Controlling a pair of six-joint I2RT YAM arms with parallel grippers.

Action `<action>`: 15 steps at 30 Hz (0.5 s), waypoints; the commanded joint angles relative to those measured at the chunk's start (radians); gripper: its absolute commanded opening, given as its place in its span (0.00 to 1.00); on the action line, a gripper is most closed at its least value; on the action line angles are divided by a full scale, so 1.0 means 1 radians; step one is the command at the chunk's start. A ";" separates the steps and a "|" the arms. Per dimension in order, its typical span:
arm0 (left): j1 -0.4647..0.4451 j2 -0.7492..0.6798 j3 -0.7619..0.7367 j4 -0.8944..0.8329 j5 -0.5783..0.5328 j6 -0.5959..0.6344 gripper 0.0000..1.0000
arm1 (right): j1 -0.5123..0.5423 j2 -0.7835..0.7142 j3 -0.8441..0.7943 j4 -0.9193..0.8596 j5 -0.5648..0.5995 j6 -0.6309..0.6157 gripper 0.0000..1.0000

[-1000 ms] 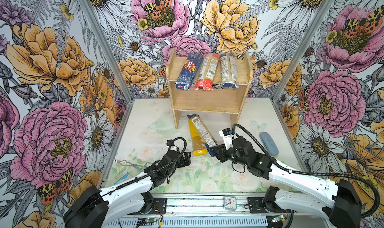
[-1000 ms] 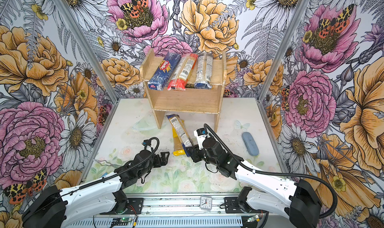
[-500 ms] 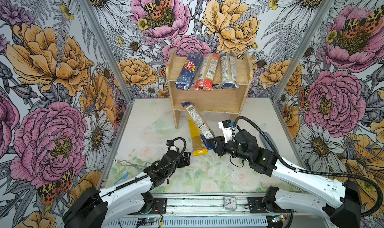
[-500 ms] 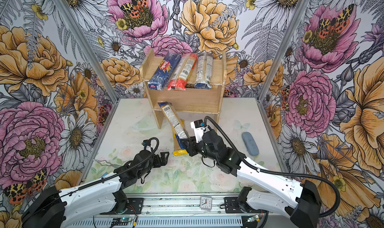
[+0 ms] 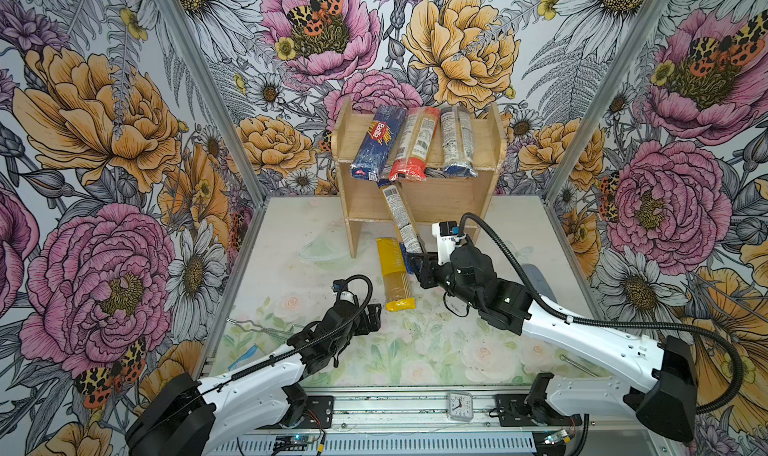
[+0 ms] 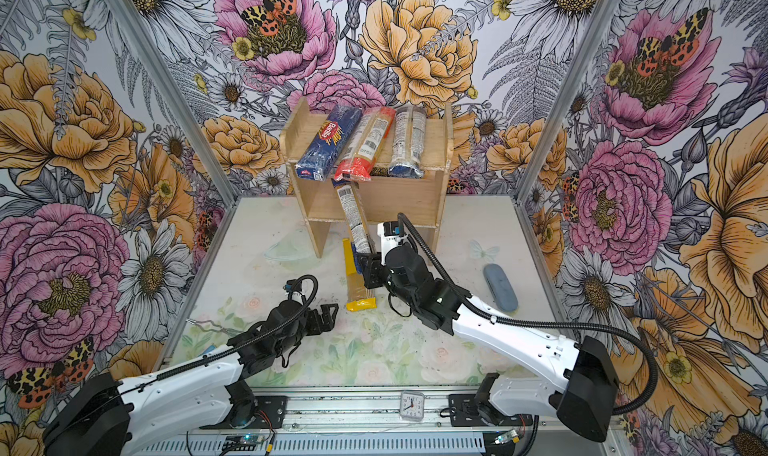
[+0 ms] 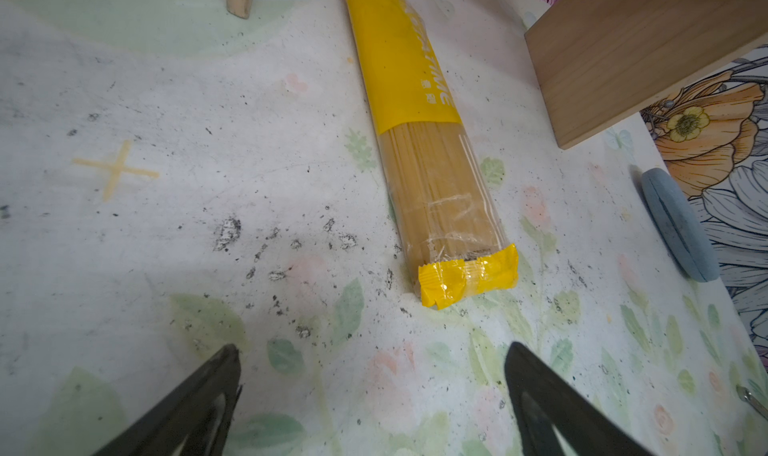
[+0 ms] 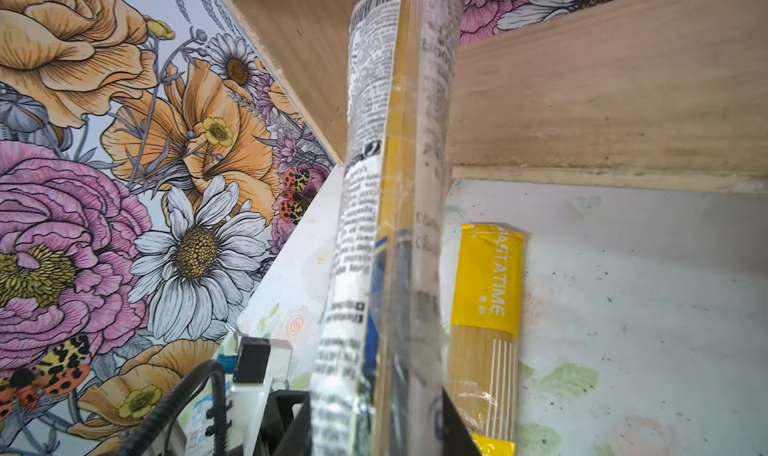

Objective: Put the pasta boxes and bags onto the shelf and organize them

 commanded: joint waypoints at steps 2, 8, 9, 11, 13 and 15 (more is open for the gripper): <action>-0.009 -0.002 0.005 0.002 -0.020 -0.003 0.99 | 0.034 0.065 0.138 0.260 0.150 -0.076 0.00; -0.011 -0.005 0.005 0.002 -0.017 -0.003 0.99 | 0.066 0.182 0.233 0.294 0.236 -0.092 0.00; -0.011 -0.004 0.006 0.001 -0.017 -0.002 0.99 | 0.071 0.198 0.243 0.304 0.250 -0.094 0.00; -0.011 -0.005 0.005 0.000 -0.016 0.002 0.99 | 0.078 0.221 0.263 0.314 0.297 -0.087 0.00; -0.010 -0.010 0.004 -0.002 -0.017 0.004 0.99 | 0.078 0.242 0.280 0.322 0.341 -0.068 0.00; -0.010 -0.014 0.001 -0.002 -0.017 0.006 0.99 | 0.077 0.266 0.298 0.323 0.375 -0.051 0.00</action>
